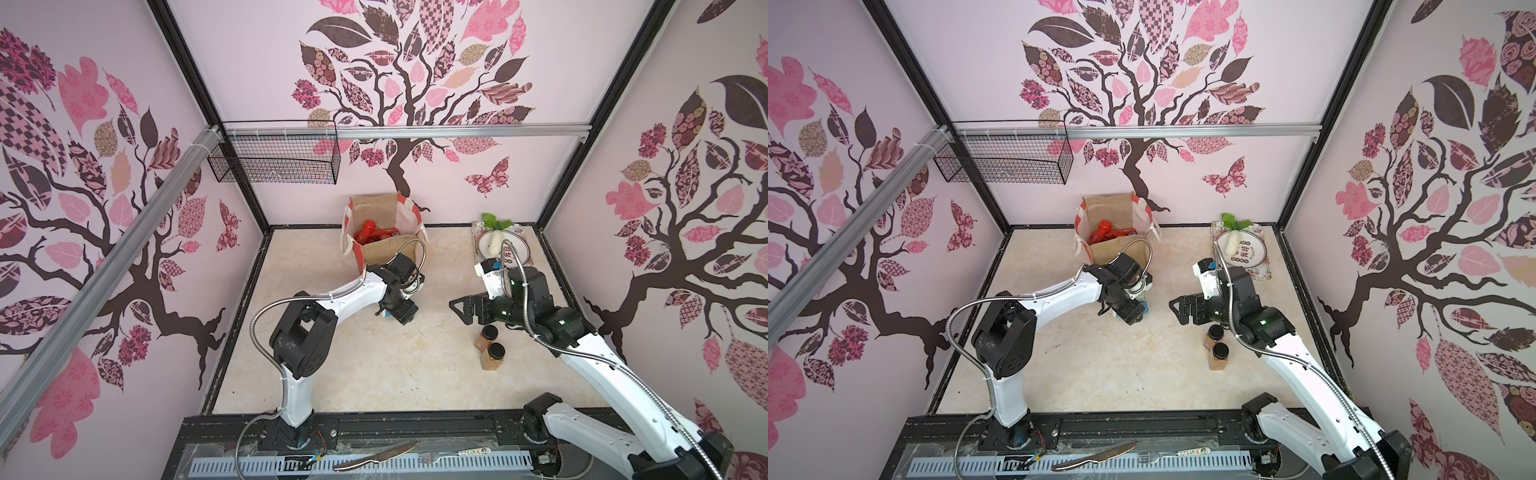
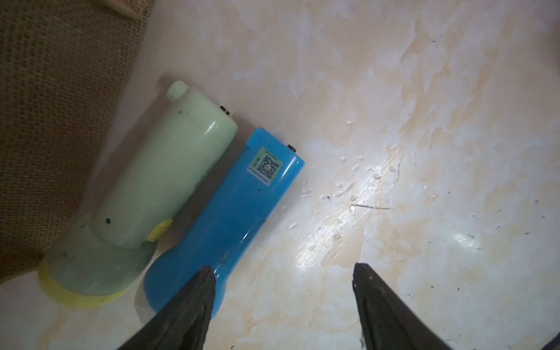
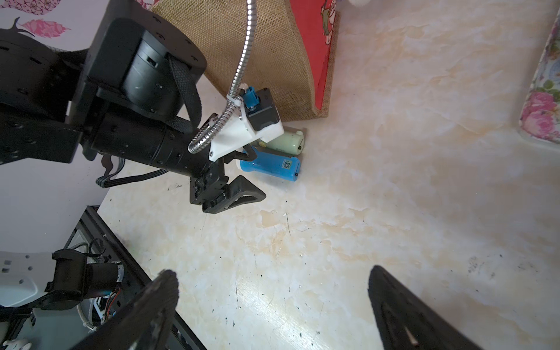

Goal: Put the flashlights into the tote bags
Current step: Pick up the flashlight from the center of the board.

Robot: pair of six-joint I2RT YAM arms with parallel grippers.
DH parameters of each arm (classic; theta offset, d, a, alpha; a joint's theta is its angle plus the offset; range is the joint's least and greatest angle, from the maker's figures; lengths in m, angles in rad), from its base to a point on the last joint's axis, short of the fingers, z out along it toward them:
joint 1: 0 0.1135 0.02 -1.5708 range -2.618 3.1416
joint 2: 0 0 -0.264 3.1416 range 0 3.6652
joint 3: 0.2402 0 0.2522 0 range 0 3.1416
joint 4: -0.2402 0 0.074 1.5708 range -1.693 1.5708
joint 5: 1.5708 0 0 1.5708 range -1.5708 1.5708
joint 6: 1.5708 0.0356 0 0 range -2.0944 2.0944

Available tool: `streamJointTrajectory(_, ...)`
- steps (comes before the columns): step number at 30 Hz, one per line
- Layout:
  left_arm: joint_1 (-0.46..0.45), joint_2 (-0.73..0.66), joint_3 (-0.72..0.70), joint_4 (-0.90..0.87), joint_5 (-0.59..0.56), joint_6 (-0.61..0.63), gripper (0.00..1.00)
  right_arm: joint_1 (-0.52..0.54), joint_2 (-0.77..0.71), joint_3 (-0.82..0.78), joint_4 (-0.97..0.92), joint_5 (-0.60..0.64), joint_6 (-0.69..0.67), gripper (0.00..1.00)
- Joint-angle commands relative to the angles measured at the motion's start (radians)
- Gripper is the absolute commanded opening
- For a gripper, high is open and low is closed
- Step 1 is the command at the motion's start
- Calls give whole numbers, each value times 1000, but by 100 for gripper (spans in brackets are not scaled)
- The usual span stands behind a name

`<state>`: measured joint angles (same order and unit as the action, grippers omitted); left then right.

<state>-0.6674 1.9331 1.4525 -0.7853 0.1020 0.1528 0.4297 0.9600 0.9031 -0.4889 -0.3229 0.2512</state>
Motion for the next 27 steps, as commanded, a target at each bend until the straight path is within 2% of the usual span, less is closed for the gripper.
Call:
streamJointTrajectory(1,0,38,66,24,-51,32,74,2,-4,0,6,-6,8,100)
streamJointTrajectory(6,-2,85,90,27,-96,51,73,2,-6,5,7,-2,6,100)
streamJointTrajectory(20,-30,124,45,35,-67,55,68,1,-16,6,3,22,-5,100)
streamJointTrajectory(27,-54,102,-12,55,-58,33,55,1,-14,7,9,28,-13,100)
